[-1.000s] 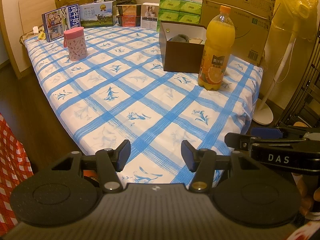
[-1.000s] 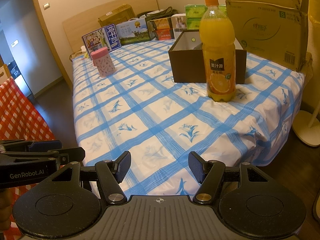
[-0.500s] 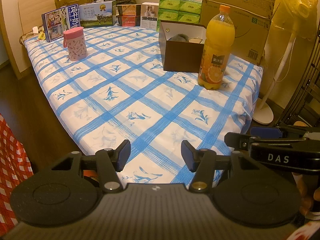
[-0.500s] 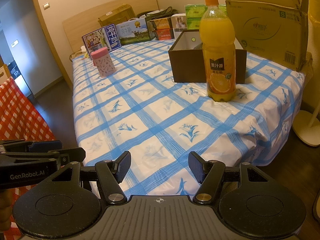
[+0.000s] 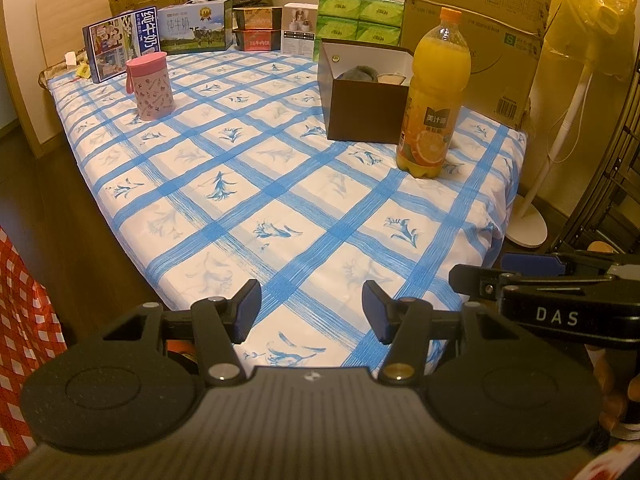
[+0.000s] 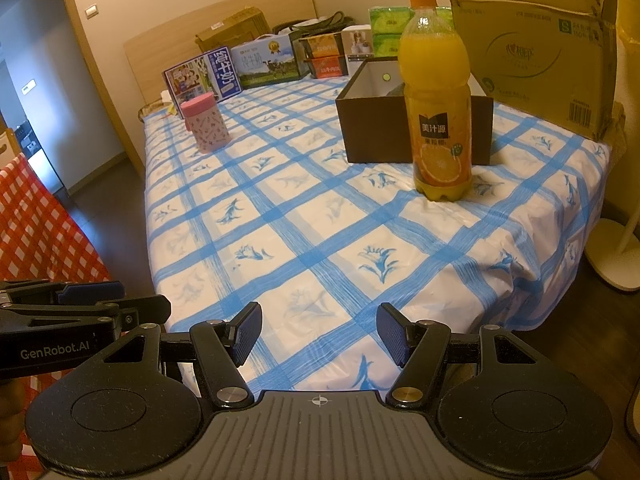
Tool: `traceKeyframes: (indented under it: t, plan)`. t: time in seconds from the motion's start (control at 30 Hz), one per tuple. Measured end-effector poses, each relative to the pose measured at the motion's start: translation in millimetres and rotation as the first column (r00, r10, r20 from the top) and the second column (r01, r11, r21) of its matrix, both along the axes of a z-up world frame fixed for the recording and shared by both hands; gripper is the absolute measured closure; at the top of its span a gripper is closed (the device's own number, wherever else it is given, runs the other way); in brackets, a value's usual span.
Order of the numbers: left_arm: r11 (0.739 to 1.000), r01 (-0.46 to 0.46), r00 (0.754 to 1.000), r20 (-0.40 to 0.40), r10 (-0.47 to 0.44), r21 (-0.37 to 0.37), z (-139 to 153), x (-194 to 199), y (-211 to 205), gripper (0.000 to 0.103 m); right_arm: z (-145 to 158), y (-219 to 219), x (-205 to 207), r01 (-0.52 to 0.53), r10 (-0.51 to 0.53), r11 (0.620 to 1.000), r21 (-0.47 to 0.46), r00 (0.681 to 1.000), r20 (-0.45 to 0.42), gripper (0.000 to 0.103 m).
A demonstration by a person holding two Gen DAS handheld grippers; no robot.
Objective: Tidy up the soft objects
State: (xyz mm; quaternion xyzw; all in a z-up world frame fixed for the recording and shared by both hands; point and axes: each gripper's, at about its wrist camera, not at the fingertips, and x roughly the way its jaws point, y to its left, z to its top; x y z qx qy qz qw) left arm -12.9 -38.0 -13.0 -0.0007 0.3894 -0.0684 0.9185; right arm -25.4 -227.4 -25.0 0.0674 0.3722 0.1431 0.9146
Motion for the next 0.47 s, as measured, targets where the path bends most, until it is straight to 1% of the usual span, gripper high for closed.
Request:
traceKeyframes:
  t: [0.23,0.33,0.47]
  plan:
    - [1.000,0.000,1.000,0.002,0.000,-0.001,2.2,0.4,0.3,0.050,-1.4,-0.4,-0.4,0.000,0.000,1.000,0.001,1.000,-0.002,0.039]
    - [1.000,-0.003,1.000,0.005,0.003,0.002,-1.9,1.1,-0.6,0.050,-0.6,-0.3,0.5,0.000,0.000,1.000,0.000,1.000,-0.002,0.040]
    - [1.000,-0.009,1.000,-0.009,0.009,-0.004,-5.2,5.6,0.3,0.047,-3.9,-0.8,-0.1,0.002,-0.002,1.000,-0.001,1.000,-0.004,0.039]
